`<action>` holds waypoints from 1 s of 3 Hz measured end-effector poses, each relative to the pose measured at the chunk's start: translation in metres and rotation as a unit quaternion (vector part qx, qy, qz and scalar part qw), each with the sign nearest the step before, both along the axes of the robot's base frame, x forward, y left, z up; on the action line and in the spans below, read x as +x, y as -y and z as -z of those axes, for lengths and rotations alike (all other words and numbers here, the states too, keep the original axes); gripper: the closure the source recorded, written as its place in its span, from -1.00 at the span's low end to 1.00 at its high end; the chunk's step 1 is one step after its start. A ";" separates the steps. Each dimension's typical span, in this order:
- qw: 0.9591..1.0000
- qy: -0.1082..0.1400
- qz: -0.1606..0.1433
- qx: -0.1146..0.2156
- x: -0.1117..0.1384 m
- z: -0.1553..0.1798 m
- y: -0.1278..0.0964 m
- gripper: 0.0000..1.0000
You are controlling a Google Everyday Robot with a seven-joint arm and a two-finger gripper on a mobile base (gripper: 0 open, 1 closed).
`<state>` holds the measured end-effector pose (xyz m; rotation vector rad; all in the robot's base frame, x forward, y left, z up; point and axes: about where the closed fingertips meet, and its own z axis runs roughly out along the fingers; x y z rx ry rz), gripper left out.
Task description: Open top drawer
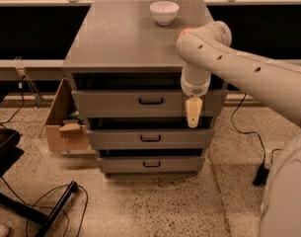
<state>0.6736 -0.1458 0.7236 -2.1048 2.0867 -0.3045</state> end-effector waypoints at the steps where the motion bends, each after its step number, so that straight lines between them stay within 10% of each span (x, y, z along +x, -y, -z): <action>1: 1.000 0.000 0.000 0.000 0.000 0.000 0.000 -1.00; 3: 1.000 -0.006 0.000 -0.025 0.016 0.011 0.011 -1.00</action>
Offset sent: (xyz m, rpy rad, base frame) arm -0.0007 0.0044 -0.0049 -0.0724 0.0117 0.0184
